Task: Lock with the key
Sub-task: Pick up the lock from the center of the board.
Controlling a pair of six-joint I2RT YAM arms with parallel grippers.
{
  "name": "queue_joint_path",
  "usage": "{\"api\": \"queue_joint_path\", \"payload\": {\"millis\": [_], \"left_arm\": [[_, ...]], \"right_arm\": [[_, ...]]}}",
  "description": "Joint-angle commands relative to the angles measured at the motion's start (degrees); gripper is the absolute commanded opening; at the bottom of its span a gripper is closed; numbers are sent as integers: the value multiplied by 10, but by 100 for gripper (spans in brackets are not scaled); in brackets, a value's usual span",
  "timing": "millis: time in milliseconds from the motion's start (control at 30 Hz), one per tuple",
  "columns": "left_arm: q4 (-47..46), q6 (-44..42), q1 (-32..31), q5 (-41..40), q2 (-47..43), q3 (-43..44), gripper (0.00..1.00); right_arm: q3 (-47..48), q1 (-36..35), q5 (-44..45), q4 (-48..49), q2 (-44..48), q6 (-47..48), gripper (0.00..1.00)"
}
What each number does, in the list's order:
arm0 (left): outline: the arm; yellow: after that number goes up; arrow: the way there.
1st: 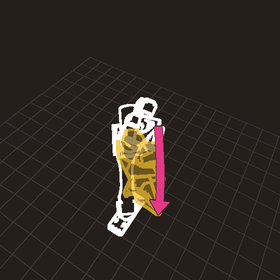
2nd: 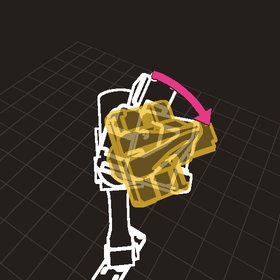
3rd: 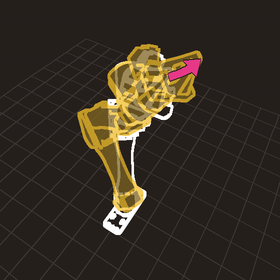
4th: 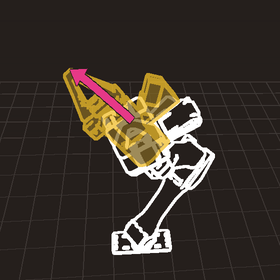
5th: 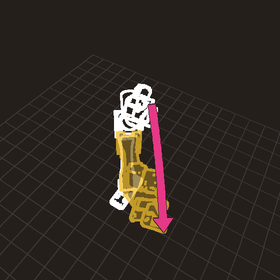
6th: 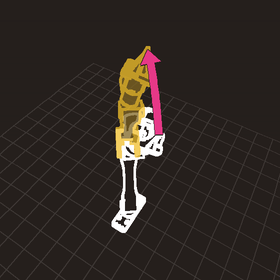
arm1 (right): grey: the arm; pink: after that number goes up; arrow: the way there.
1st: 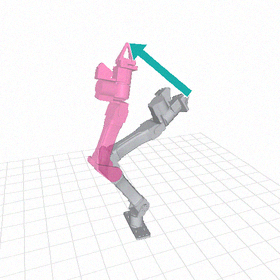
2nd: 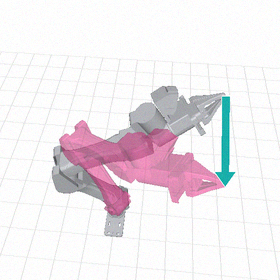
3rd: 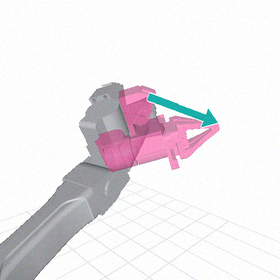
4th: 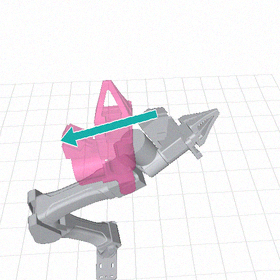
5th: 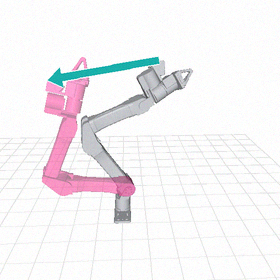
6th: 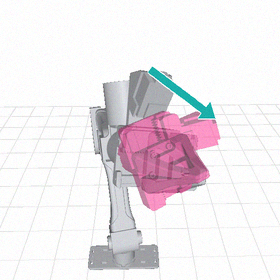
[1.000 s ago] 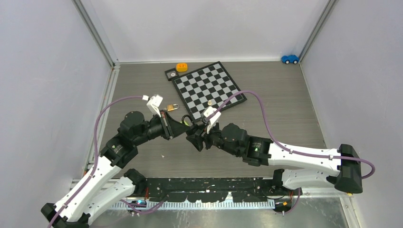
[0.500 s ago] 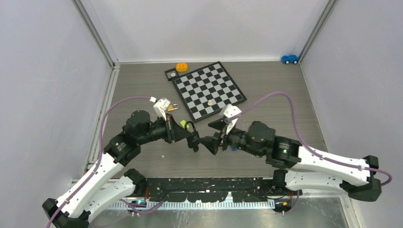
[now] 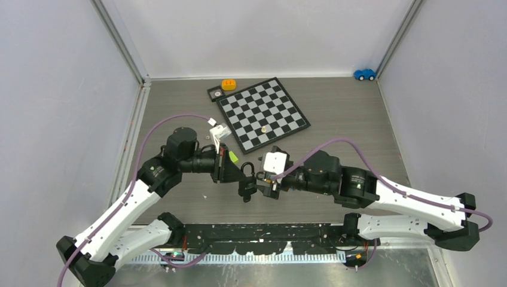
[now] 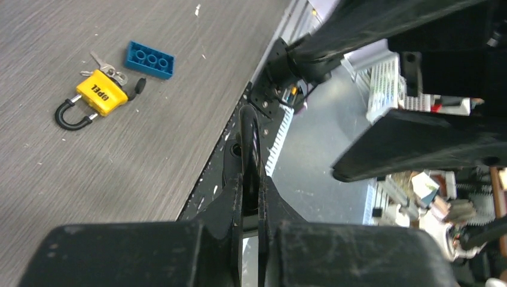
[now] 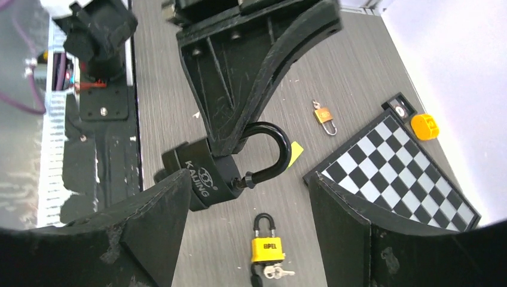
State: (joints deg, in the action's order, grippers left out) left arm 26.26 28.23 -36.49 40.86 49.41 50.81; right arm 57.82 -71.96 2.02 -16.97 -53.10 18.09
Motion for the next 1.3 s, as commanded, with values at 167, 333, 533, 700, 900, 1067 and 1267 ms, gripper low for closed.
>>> {"api": "queue_joint_path", "payload": {"millis": [167, 333, 533, 700, 900, 1067, 1267], "left_arm": [[95, -138, 0, 78, 3, 84, 0], [143, -191, 0, 69, 6, 99, 0], [149, -201, -1, 63, 6, 101, 0], [149, -208, 0, 63, 3, 102, 0], [154, -218, -1, 66, 3, 103, 0], [153, -223, 0, 76, 5, 102, 0], [158, -233, -1, 75, 5, 102, 0]], "right_arm": [[90, -4, -64, -69, -64, 133, 66], [131, 5, -70, -103, -96, 133, 64], [156, 20, -102, -104, -127, 108, 62], [153, 40, -141, -106, -143, 88, 60], [158, 84, -227, -105, -162, 65, 58], [167, 96, -276, -100, -186, 58, 57], [182, 111, -353, -101, -216, 40, 53]]}}
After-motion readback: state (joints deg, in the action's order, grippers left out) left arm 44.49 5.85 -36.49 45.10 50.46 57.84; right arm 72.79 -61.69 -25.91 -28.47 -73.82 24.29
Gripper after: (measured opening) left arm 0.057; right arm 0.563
